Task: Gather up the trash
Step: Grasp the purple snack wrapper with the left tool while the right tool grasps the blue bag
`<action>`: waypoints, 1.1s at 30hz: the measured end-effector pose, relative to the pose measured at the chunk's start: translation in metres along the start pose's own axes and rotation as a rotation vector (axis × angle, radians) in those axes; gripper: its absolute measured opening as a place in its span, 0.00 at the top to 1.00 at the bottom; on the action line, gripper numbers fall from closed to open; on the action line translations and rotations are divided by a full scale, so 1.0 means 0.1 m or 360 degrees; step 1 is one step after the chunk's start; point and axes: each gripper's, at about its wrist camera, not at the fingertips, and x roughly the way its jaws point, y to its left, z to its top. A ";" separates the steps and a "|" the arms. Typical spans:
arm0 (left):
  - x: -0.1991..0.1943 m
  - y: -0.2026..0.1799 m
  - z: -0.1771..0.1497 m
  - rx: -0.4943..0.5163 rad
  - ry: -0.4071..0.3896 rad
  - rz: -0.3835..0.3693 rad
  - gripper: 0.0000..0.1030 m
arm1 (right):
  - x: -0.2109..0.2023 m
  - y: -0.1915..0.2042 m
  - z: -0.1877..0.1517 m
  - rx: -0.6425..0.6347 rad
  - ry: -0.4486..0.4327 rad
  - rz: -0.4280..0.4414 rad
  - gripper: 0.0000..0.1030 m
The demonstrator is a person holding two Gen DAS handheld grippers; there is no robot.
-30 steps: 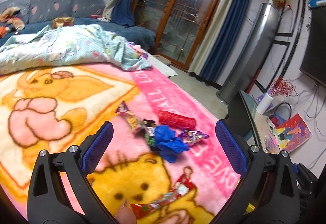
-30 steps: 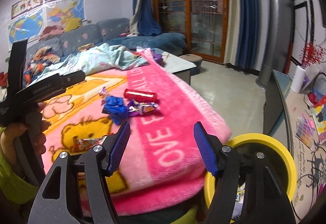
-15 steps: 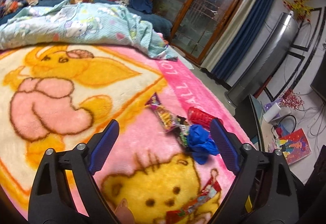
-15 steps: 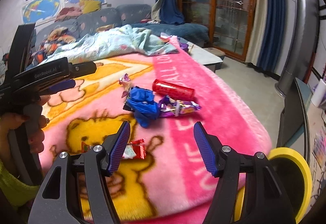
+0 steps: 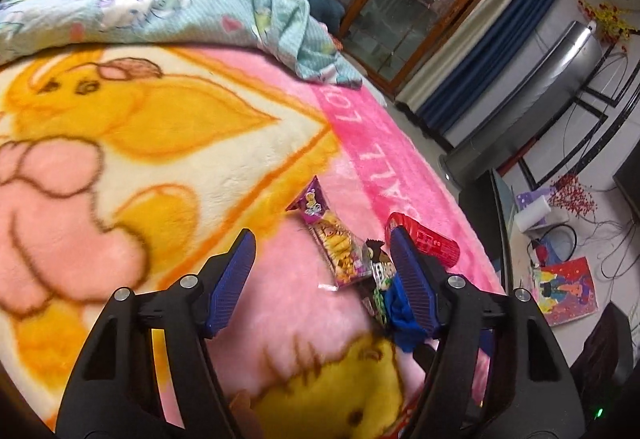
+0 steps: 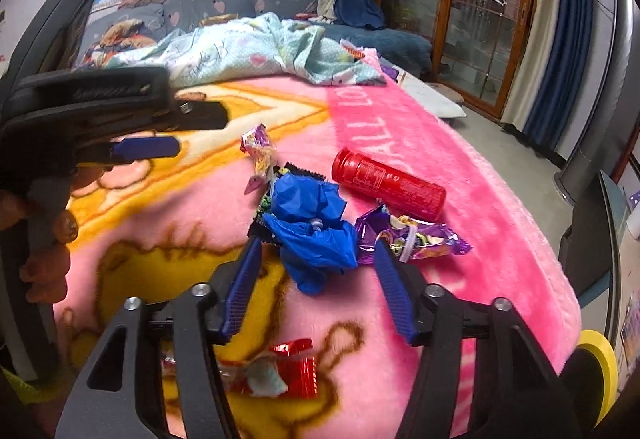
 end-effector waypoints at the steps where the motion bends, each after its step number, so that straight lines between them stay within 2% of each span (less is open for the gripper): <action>1: 0.06 0.01 0.03 -0.0017 0.0025 -0.0008 0.43 | 0.03 0.00 -0.01 0.0009 0.0024 0.0025 0.69; 2: 0.13 0.02 0.06 -0.0045 0.0056 -0.0021 0.43 | 0.05 0.00 -0.02 0.0015 0.0038 0.0041 0.80; 6: 0.35 0.07 0.15 -0.0093 0.0105 0.0004 0.44 | 0.02 0.00 -0.08 0.0039 0.0041 0.0107 0.90; 8: 0.43 0.10 0.17 -0.0137 0.0134 0.0003 0.52 | -0.03 -0.01 -0.11 0.0063 0.0028 0.0143 0.91; 11: 0.54 0.15 0.19 -0.0190 0.0168 -0.0006 0.58 | -0.12 -0.02 -0.14 0.0097 0.0013 0.0190 0.92; 13: 0.57 0.13 0.19 -0.0168 0.0169 0.0016 0.63 | -0.19 -0.01 -0.16 0.0115 -0.0008 0.0215 0.92; 15: 0.58 0.12 0.19 -0.0148 0.0172 0.0042 0.73 | -0.26 0.00 -0.17 0.0134 -0.0029 0.0234 0.92; 17: 0.58 0.13 0.18 -0.0124 0.0170 0.0048 0.75 | -0.32 0.00 -0.18 0.0151 -0.0049 0.0252 0.92; 20: 0.55 0.14 0.15 -0.0100 0.0174 0.0025 0.85 | -0.41 0.01 -0.18 0.0168 -0.0080 0.0260 0.92; 24: 0.40 0.11 0.07 -0.0088 0.0144 -0.0018 0.88 | -0.49 -0.01 -0.18 0.0190 -0.0105 0.0264 0.92; 33: -0.15 -0.08 -0.06 0.0007 -0.0040 -0.0121 0.88 | -0.63 -0.09 -0.13 0.0229 -0.0148 0.0246 0.92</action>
